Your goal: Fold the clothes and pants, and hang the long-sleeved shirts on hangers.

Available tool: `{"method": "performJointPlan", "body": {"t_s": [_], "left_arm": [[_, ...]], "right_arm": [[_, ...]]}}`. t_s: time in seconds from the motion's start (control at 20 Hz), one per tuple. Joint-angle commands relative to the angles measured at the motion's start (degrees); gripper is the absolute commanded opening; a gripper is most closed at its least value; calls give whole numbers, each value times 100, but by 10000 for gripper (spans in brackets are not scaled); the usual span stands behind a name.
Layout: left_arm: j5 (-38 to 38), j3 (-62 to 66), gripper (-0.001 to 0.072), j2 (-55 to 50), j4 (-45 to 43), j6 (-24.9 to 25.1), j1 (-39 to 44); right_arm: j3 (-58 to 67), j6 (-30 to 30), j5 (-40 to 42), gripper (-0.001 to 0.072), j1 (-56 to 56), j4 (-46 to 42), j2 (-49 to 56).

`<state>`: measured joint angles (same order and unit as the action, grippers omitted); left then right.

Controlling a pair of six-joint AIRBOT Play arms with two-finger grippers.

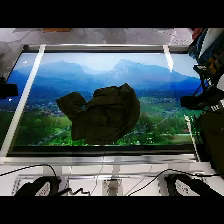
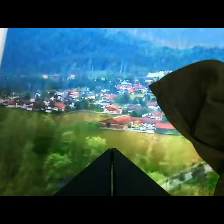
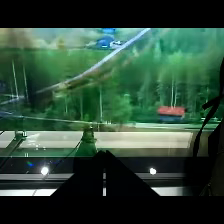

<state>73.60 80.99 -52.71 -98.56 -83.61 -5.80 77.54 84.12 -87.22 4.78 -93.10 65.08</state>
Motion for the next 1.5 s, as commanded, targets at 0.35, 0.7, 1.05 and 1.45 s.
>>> {"method": "performJointPlan", "body": {"t_s": [0.35, 0.7, 1.05, 1.45], "left_arm": [[0, 7, 14, 4, 0, 0, 0], [0, 7, 15, 4, 0, 0, 0], [-2, 7, 15, 4, 0, 2, 0], [131, 4, 14, 9, 13, 157, 0]], "right_arm": [[7, 2, -2, 34, -7, 2, -2], [7, 2, -2, 35, -7, 4, -2], [-68, -271, 223, 35, -22, 1694, -2], [-1838, -2621, 420, 35, -2697, 3823, -2]]}}
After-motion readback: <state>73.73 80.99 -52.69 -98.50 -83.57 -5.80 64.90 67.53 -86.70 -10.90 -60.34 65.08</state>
